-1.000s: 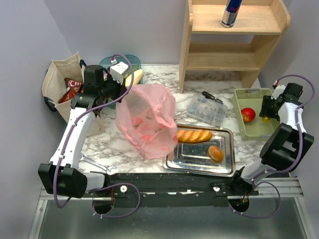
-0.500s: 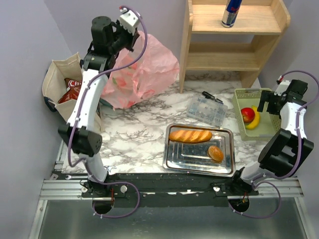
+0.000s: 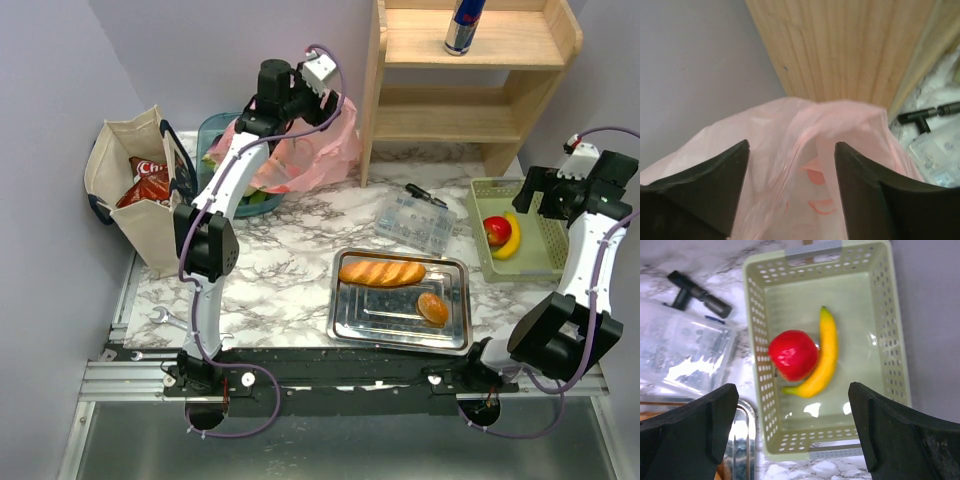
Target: Untie the knot of the grocery bags and take out the mixed food
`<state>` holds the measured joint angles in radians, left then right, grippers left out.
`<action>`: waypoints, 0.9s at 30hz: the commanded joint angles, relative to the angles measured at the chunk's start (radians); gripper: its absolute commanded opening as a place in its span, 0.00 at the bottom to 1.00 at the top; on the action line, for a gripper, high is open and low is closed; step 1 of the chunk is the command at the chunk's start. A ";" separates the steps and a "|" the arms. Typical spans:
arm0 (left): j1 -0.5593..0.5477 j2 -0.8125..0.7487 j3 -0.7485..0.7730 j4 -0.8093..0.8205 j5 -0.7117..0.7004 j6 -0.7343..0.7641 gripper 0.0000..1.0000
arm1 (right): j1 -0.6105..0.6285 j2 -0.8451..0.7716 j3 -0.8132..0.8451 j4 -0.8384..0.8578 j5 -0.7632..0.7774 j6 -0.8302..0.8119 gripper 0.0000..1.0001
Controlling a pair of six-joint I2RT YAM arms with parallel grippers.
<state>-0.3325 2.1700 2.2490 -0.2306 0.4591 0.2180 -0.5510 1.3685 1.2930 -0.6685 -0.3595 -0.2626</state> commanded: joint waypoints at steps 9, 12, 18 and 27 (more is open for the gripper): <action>0.087 -0.474 -0.238 -0.318 -0.062 -0.045 0.99 | -0.002 -0.082 -0.007 -0.124 -0.347 -0.073 1.00; 0.178 -0.578 -0.323 -0.417 -0.084 -0.128 0.98 | -0.001 -0.080 -0.026 -0.118 -0.373 -0.078 0.99; 0.403 -0.786 -0.592 -0.483 -0.220 -0.129 0.98 | 0.027 -0.108 -0.049 -0.126 -0.470 -0.121 0.95; 0.533 -0.815 -0.788 -0.572 -0.502 -0.052 0.84 | 0.209 -0.130 -0.048 -0.176 -0.518 -0.194 0.93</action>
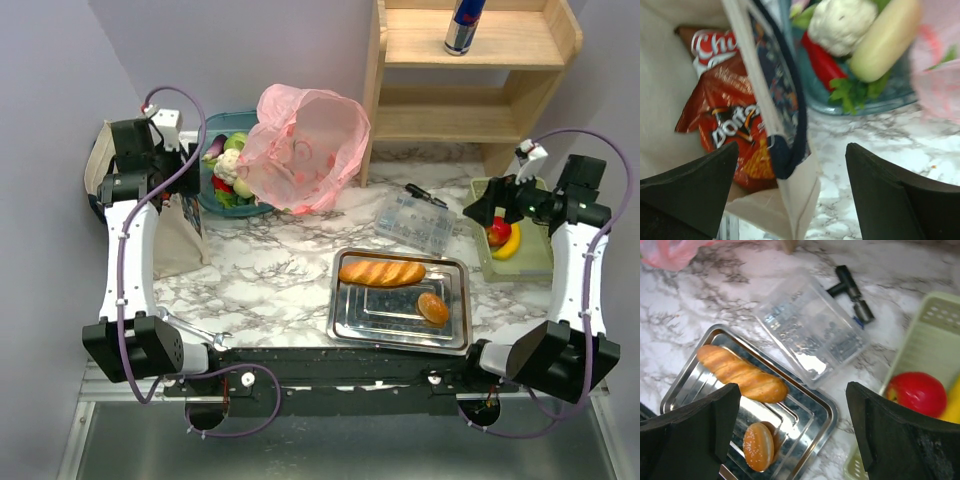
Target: Untie the knot of the grocery bags and take out the mixed food
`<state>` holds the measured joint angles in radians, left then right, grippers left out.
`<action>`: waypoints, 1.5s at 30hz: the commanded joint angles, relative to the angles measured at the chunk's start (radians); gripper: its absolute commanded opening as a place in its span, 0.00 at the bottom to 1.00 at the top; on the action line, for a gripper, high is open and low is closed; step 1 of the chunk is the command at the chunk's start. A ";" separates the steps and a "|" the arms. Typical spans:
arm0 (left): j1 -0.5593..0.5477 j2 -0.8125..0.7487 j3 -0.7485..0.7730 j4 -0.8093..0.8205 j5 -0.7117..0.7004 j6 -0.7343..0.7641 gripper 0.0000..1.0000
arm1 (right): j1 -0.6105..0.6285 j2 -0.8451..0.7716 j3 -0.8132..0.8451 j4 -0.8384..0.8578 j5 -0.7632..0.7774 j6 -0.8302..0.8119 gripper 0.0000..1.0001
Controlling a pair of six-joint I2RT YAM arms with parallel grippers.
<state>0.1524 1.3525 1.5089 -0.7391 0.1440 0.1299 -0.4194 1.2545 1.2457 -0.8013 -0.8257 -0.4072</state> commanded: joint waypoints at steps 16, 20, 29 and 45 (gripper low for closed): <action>0.156 -0.248 -0.231 -0.381 -0.114 0.277 0.00 | 0.235 0.029 0.027 -0.014 -0.091 -0.038 0.93; 0.156 -0.369 -0.224 -0.537 -0.076 0.428 0.00 | 0.273 0.041 0.026 0.012 -0.094 -0.022 0.93; 0.081 -0.488 -0.170 -0.870 0.384 0.659 0.00 | 0.376 0.102 0.043 0.080 -0.095 0.031 0.93; -0.403 -0.263 -0.167 -0.072 0.629 -0.209 0.00 | 0.395 0.059 0.070 0.036 -0.061 0.042 0.93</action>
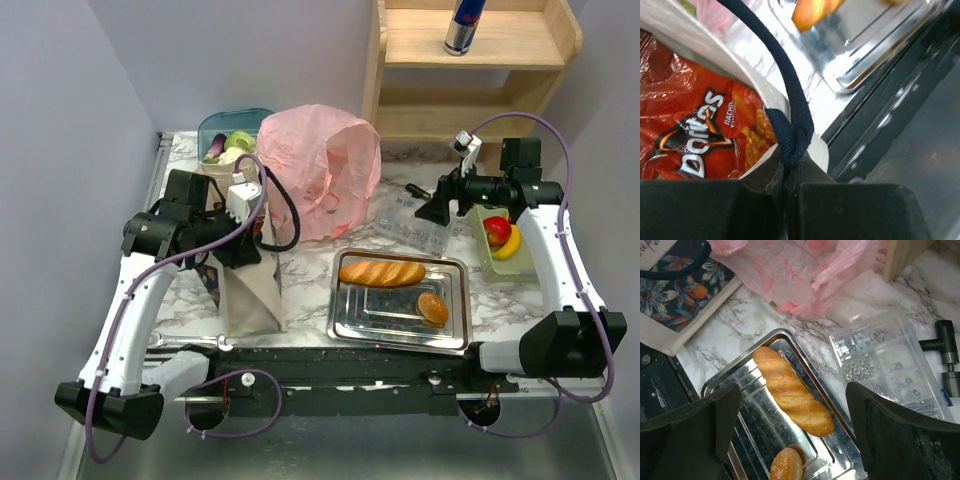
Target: Untie the knot of the grocery bags and take out the mixed food
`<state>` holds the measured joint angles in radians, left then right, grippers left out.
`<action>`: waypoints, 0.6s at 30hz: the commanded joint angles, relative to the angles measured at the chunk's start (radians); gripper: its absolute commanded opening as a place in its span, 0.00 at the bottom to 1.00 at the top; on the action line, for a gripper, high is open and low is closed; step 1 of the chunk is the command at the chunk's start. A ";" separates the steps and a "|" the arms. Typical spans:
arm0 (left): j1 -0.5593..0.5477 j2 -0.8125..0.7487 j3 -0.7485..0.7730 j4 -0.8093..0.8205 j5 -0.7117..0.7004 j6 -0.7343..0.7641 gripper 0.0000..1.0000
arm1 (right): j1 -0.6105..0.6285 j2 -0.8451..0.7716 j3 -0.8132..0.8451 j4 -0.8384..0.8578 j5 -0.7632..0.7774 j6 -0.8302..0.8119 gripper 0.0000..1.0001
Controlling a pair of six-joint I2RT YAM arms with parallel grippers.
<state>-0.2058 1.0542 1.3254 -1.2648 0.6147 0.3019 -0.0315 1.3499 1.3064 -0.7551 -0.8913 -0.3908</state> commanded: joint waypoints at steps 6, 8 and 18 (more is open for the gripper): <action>-0.129 0.103 0.037 0.542 0.217 -0.343 0.05 | 0.031 -0.041 0.024 -0.002 0.009 0.074 0.92; -0.174 0.069 0.027 0.467 0.236 -0.170 0.16 | 0.073 -0.046 0.028 0.005 0.022 0.095 0.92; -0.161 0.003 0.127 0.050 0.126 0.213 0.82 | 0.299 0.020 0.093 0.180 0.089 0.343 0.92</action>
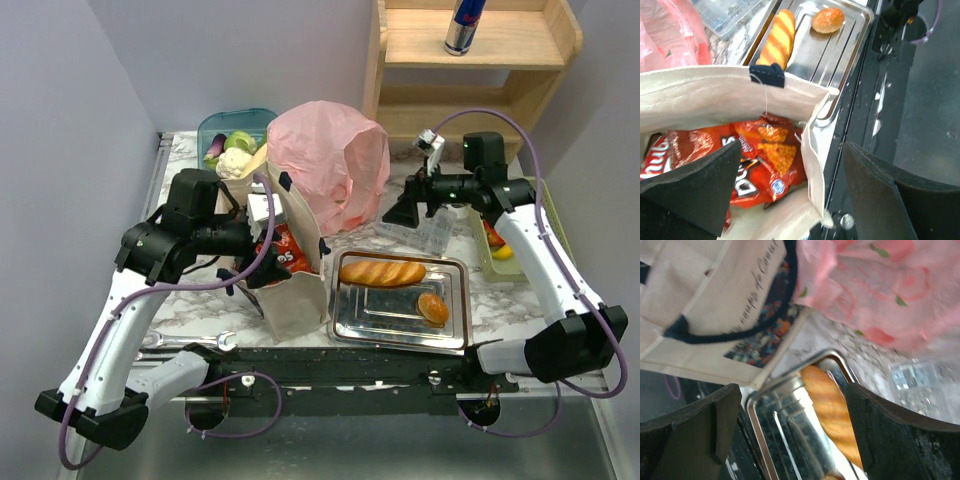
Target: Untie the knot of the grocery bags and take out the mixed food
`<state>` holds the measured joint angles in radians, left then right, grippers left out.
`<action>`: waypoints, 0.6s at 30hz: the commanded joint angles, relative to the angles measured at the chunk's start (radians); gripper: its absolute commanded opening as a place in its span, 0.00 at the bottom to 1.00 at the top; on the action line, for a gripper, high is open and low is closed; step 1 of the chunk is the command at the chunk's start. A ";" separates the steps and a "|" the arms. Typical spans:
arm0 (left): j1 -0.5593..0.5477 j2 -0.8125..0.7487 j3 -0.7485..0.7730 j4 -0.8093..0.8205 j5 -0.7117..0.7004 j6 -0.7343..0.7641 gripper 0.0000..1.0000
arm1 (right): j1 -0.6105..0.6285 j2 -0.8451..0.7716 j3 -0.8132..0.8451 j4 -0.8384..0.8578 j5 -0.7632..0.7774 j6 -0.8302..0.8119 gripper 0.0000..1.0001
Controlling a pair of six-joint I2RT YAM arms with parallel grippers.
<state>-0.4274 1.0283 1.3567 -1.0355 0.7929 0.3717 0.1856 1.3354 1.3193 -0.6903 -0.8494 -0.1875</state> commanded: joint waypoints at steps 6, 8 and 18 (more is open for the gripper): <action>0.269 0.011 0.098 -0.153 -0.140 0.198 0.68 | 0.230 0.145 0.213 0.188 0.107 0.238 0.93; 0.269 -0.011 0.053 -0.134 -0.175 0.261 0.67 | 0.287 0.183 0.242 0.202 0.141 0.245 0.93; 0.243 0.151 -0.035 0.118 -0.339 0.274 0.84 | 0.457 0.311 0.284 0.211 0.204 0.198 0.91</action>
<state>-0.1673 1.0794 1.3327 -1.0611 0.5537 0.6182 0.6022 1.6241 1.5848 -0.4934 -0.6922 0.0261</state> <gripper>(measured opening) 0.808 0.920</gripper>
